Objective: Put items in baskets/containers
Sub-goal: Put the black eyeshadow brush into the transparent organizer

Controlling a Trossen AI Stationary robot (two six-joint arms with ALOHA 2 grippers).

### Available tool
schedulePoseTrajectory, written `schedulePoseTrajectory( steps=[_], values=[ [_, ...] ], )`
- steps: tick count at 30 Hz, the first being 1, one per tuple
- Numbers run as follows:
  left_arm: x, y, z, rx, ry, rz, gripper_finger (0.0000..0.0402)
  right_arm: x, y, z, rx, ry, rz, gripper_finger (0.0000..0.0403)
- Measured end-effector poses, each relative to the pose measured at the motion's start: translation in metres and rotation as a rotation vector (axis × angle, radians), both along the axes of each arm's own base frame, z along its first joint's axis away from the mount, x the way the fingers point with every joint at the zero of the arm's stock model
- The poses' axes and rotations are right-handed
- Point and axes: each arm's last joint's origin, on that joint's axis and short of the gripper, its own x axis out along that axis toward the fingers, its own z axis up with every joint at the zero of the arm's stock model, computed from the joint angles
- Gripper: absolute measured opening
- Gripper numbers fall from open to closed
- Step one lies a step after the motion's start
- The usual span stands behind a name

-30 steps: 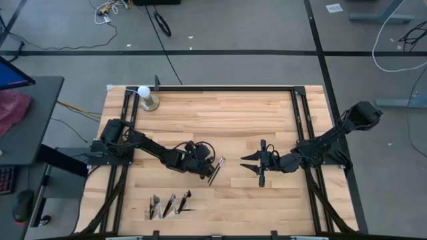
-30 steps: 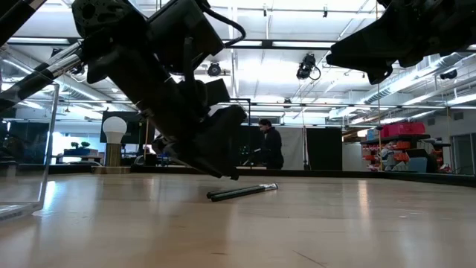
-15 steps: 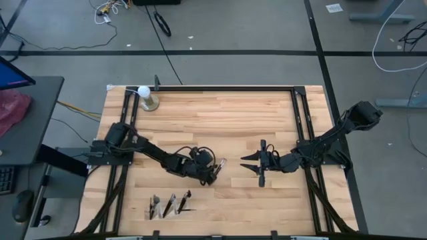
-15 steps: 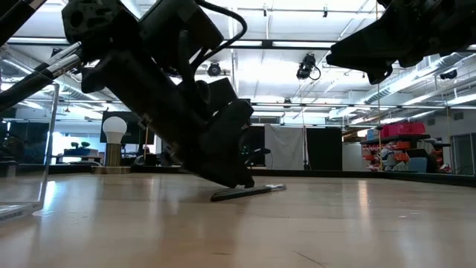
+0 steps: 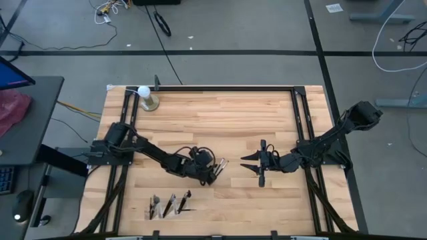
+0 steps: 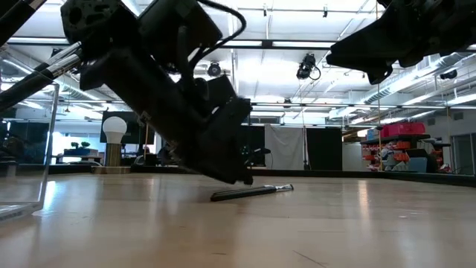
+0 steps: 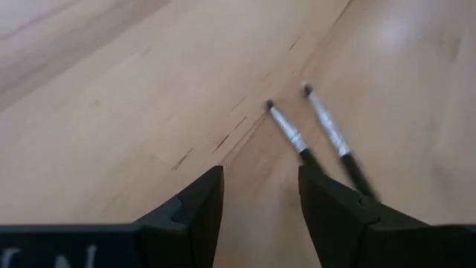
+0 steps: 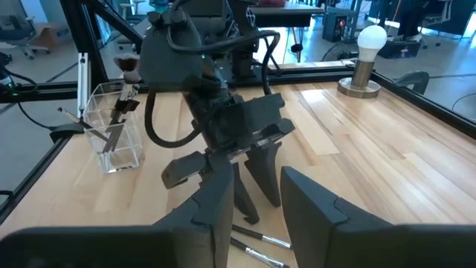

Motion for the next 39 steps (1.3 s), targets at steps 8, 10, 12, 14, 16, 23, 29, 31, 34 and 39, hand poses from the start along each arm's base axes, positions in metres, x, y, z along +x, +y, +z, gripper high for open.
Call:
schedulePoseTrajectory(
  steps=[8,10,12,14,16,23,29,31,34,39],
  values=[
    [0.003,-0.009,0.006,-0.016,-0.081,-0.010,0.0177,0.000,0.000,0.000,0.001,0.002,-0.001,0.0116],
    [0.002,-0.010,0.005,-0.006,-0.079,-0.006,0.0177,0.000,0.000,0.000,0.001,0.001,-0.001,0.0116],
    [0.003,-0.010,0.002,0.000,-0.077,-0.003,0.0177,0.000,0.000,0.000,0.001,0.002,-0.001,0.0116],
    [0.002,-0.010,0.000,0.017,-0.060,-0.004,0.0177,0.000,-0.001,0.000,0.001,0.003,-0.003,0.0116],
    [0.004,-0.010,-0.001,0.025,-0.069,-0.008,0.0177,0.000,-0.001,0.000,0.000,0.004,-0.003,0.0116],
    [0.004,-0.010,0.000,0.039,-0.078,-0.014,0.0177,0.000,-0.001,0.000,0.000,0.004,-0.003,0.0116],
    [0.005,-0.012,0.000,0.023,-0.088,-0.040,0.0177,0.000,-0.001,0.000,-0.001,0.004,-0.003,0.0116],
    [0.006,-0.012,-0.003,0.023,-0.087,-0.043,0.0177,0.000,-0.001,0.000,-0.001,0.004,-0.003,0.0116],
    [0.007,-0.013,-0.010,0.015,-0.079,-0.053,0.0177,0.000,-0.001,-0.001,-0.004,0.006,-0.002,0.0116],
    [0.008,-0.013,-0.016,0.022,-0.078,-0.062,0.0177,0.000,-0.001,-0.001,-0.004,0.005,-0.004,0.0116]
  ],
)
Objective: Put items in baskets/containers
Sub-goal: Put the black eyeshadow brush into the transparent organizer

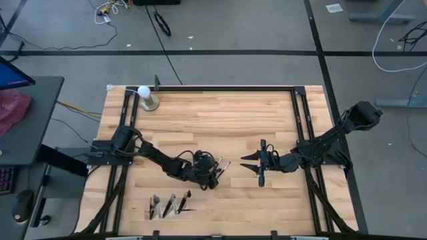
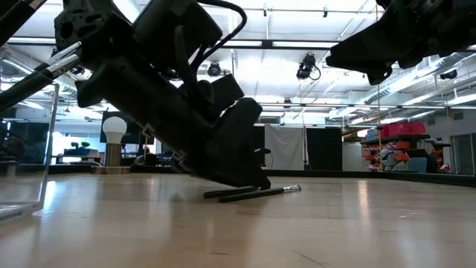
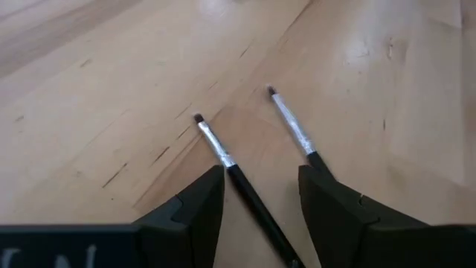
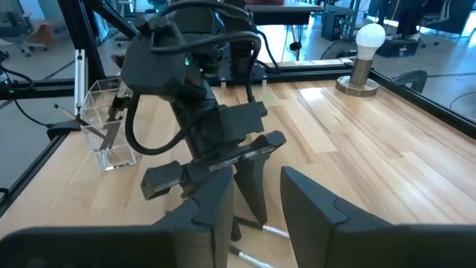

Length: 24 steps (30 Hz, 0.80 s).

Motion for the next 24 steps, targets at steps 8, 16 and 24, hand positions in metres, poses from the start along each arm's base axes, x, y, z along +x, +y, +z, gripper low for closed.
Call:
schedulePoseTrajectory(
  steps=[8,16,24],
  values=[
    [-0.002,0.001,-0.002,0.016,0.031,0.005,0.0177,0.000,0.000,-0.001,0.004,0.005,-0.001,0.0116],
    [-0.014,0.008,0.007,0.101,0.162,0.046,0.0177,0.000,0.000,-0.001,0.003,0.006,-0.001,0.0116],
    [-0.022,0.020,0.010,0.182,0.262,0.080,0.0177,0.000,0.000,-0.001,0.000,0.012,-0.001,0.0116]
  ],
)
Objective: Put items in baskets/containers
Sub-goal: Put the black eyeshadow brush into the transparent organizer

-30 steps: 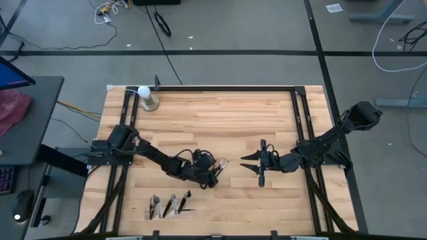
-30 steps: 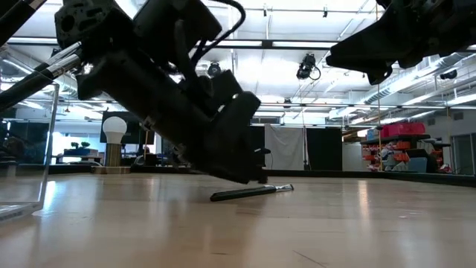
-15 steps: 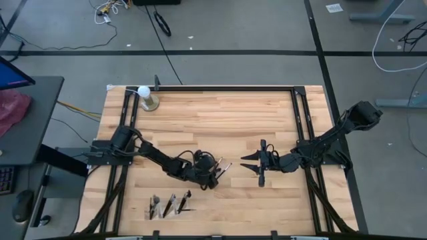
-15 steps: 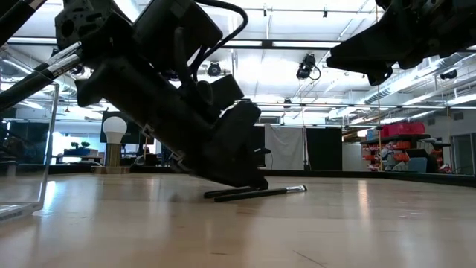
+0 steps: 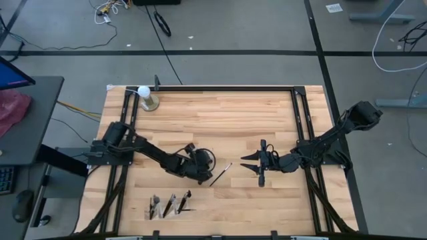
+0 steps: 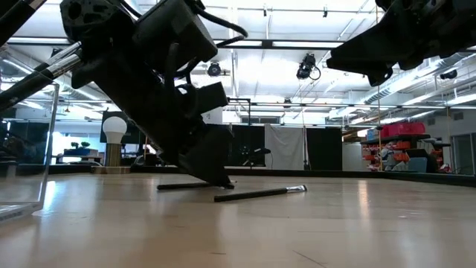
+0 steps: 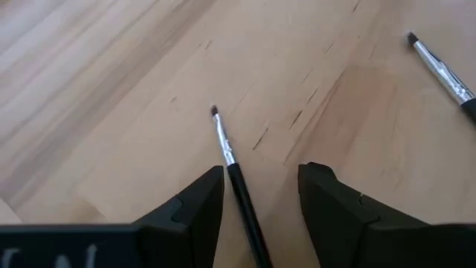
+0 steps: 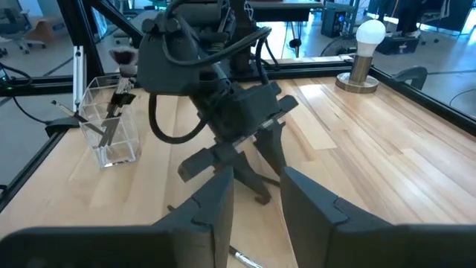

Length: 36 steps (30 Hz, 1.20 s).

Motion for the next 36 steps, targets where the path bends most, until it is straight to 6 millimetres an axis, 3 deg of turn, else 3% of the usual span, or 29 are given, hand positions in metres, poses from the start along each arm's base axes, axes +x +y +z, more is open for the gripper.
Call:
schedulePoseTrajectory(
  steps=[11,21,27,36],
  values=[
    [0.004,0.014,-0.002,-0.008,-0.012,-0.105,0.0177,0.000,0.000,-0.001,-0.001,0.006,-0.001,0.0116],
    [-0.026,0.026,-0.019,-0.047,-0.197,-0.185,0.0177,0.000,0.000,-0.001,0.001,0.008,-0.001,0.0116],
    [-0.043,0.025,-0.027,-0.052,-0.189,-0.183,0.0177,0.000,0.000,-0.001,0.011,0.006,-0.004,0.0116],
    [-0.047,0.020,-0.030,-0.034,-0.156,-0.195,0.0171,0.001,-0.002,0.000,0.024,-0.002,-0.014,0.0116]
  ],
)
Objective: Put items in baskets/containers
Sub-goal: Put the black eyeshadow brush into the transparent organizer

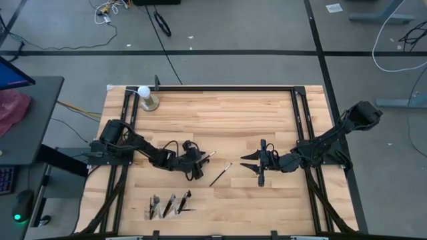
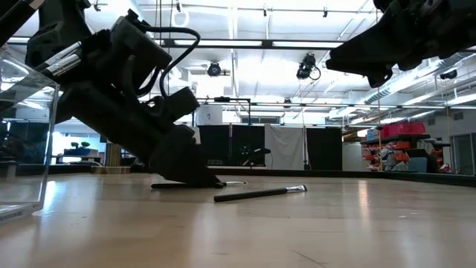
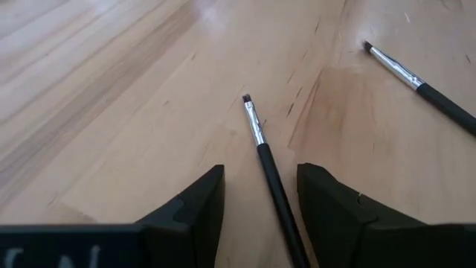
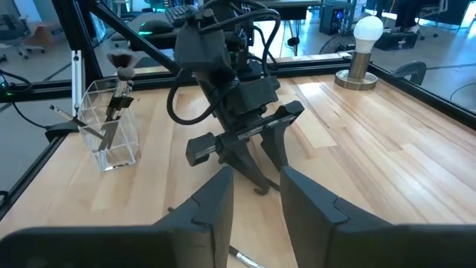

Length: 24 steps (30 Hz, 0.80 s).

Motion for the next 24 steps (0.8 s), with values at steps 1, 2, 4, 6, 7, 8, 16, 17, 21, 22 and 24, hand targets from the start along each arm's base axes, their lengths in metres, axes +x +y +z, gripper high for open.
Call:
schedulePoseTrajectory(
  steps=[1,2,4,6,7,8,16,17,21,22,24],
  values=[
    [-0.0009,0.0002,-0.0005,0.001,0.003,-0.001,0.0166,0.0001,-0.0002,0.0000,0.000,0.000,-0.001,0.0116],
    [-0.0020,0.0007,-0.0013,0.002,0.007,-0.001,0.0159,0.0002,-0.0003,0.0000,-0.001,0.000,-0.001,0.0116],
    [-0.0033,0.0023,-0.0022,0.004,0.012,0.002,0.0139,0.0002,-0.0004,0.0001,-0.001,0.000,-0.002,0.0116],
    [-0.0051,0.0035,-0.0034,0.000,0.018,0.000,0.0115,0.0002,-0.0004,0.0001,-0.001,0.000,-0.002,0.0116],
    [-0.0059,0.0038,-0.0039,-0.004,0.019,0.001,0.0102,0.0002,-0.0004,0.0001,-0.002,0.000,-0.002,0.0116],
    [-0.0064,0.0040,-0.0042,-0.002,0.020,0.002,0.0090,0.0002,-0.0004,0.0001,-0.002,0.000,-0.002,0.0116],
    [-0.0076,0.0058,-0.0052,-0.007,0.037,-0.003,0.0014,0.0002,-0.0004,0.0001,-0.002,0.000,-0.001,0.0116],
    [-0.0076,0.0059,-0.0053,-0.008,0.038,-0.004,0.0013,0.0002,-0.0004,0.0001,-0.002,0.000,-0.002,0.0116],
    [-0.0076,0.0058,-0.0053,-0.010,0.038,-0.006,0.0018,0.0002,-0.0004,0.0001,-0.002,0.000,-0.002,0.0116],
    [-0.0076,0.0058,-0.0053,-0.011,0.038,-0.006,0.0019,0.0002,-0.0004,0.0001,-0.002,0.000,-0.002,0.0116],
    [-0.0076,0.0058,-0.0053,-0.011,0.038,-0.006,0.0016,0.0002,-0.0004,0.0000,-0.002,0.001,-0.002,0.0116]
  ],
)
